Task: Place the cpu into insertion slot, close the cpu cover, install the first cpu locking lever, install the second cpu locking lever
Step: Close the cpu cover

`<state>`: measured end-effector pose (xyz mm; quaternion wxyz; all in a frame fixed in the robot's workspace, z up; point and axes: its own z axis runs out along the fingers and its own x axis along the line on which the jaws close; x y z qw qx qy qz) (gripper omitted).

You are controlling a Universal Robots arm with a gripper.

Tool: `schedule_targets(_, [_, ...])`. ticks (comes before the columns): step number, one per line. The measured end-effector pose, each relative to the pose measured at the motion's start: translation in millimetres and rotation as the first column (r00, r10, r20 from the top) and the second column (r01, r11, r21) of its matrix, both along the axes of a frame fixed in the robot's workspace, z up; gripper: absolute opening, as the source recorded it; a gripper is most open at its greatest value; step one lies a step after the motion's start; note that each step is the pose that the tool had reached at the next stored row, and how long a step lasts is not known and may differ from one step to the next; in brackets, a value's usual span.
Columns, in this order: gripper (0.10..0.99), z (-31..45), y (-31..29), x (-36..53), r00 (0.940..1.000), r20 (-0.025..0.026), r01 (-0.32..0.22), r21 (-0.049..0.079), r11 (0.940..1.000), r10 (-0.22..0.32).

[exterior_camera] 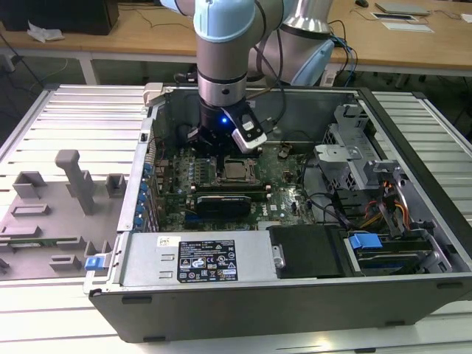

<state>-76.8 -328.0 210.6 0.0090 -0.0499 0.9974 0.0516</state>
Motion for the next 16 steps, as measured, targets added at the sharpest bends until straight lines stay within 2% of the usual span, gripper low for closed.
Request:
schedule_targets(5, [0.106,-1.0,-5.7,0.9,1.0,-0.0001,0.0,0.004,1.0,0.0])
schedule_targets(8, [0.106,-1.9,-8.7,2.6,1.0,0.0,0.0,0.015,0.9999,0.0])
schedule_targets(16, [0.106,-2.2,-11.2,5.1,1.0,0.0,0.0,0.016,0.9999,0.0])
